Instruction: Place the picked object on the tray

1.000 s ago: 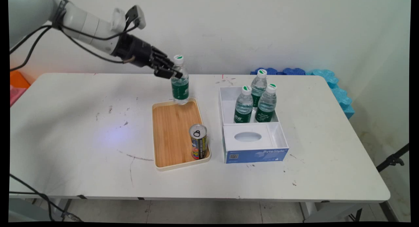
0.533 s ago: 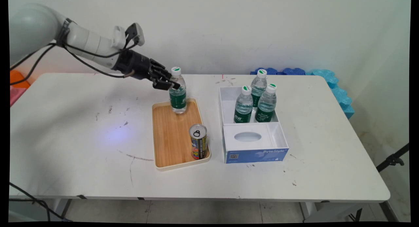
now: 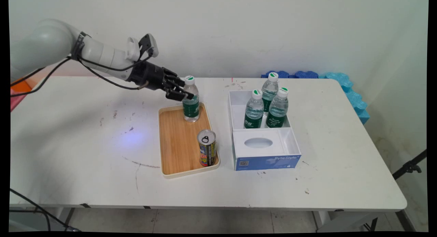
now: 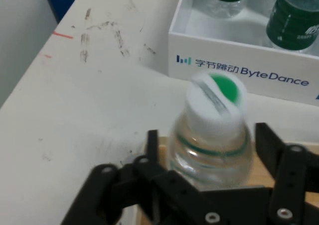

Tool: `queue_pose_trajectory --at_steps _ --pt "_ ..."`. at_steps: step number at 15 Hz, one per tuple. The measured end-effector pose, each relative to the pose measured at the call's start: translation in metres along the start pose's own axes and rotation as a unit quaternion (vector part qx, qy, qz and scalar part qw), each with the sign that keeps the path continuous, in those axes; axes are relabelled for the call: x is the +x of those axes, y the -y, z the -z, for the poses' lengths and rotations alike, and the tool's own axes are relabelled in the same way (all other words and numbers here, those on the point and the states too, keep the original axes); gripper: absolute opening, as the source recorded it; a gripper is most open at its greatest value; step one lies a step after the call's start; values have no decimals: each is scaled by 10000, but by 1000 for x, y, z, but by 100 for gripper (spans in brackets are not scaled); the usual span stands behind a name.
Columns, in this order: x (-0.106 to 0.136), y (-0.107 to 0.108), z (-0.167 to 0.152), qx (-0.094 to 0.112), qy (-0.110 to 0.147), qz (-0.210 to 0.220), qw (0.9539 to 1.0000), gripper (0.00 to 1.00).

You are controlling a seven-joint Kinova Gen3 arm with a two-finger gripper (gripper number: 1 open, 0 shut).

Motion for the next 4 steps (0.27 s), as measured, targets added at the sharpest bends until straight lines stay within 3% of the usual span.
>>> queue_pose_trajectory --at_steps 4 --pt "-2 -1 -4 38 -39 -43 10000 100"
